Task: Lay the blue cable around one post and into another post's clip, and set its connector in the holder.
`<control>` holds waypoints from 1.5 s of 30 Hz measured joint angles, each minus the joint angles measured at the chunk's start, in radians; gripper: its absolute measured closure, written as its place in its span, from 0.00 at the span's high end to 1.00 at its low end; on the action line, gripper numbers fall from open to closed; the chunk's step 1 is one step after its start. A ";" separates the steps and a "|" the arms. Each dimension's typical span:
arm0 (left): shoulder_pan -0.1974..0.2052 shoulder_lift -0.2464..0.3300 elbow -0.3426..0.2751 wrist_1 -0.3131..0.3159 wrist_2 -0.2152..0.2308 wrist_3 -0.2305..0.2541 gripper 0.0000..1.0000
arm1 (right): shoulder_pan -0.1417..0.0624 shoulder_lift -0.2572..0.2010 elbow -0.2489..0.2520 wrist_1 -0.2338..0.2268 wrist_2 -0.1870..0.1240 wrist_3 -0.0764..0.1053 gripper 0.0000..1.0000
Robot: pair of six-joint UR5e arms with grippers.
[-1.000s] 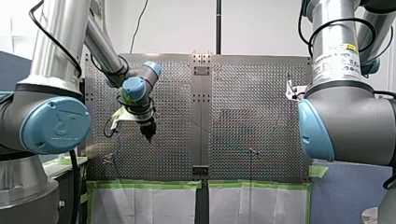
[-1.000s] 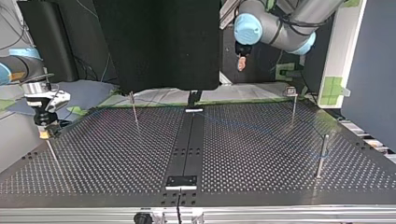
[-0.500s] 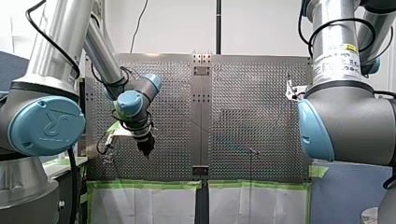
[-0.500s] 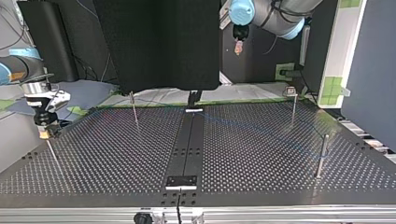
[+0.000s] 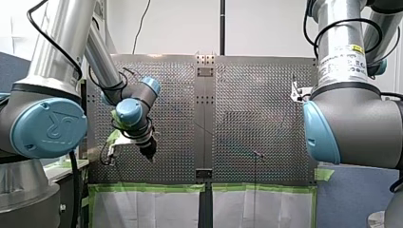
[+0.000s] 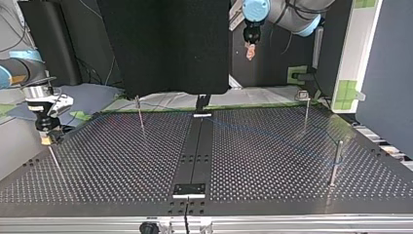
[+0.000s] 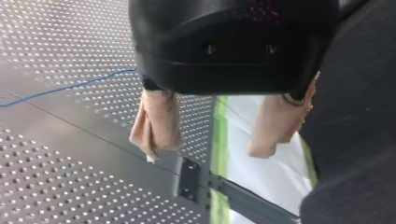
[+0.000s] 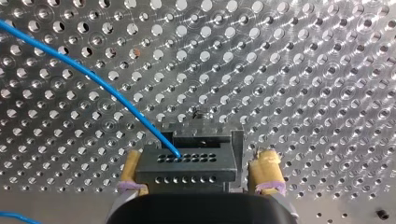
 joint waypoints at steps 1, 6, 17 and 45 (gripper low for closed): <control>0.001 0.000 0.000 0.011 0.000 -0.001 0.99 | 0.000 0.000 0.000 0.000 0.000 0.000 1.00; 0.005 0.000 0.000 0.054 0.002 -0.002 0.99 | 0.000 0.000 0.000 0.000 0.000 0.000 1.00; 0.020 0.000 0.001 0.161 0.003 0.006 0.99 | 0.000 0.000 0.000 0.000 0.000 0.000 1.00; 0.061 0.000 0.001 0.441 0.046 0.214 0.99 | 0.000 0.000 0.000 0.000 0.000 0.000 1.00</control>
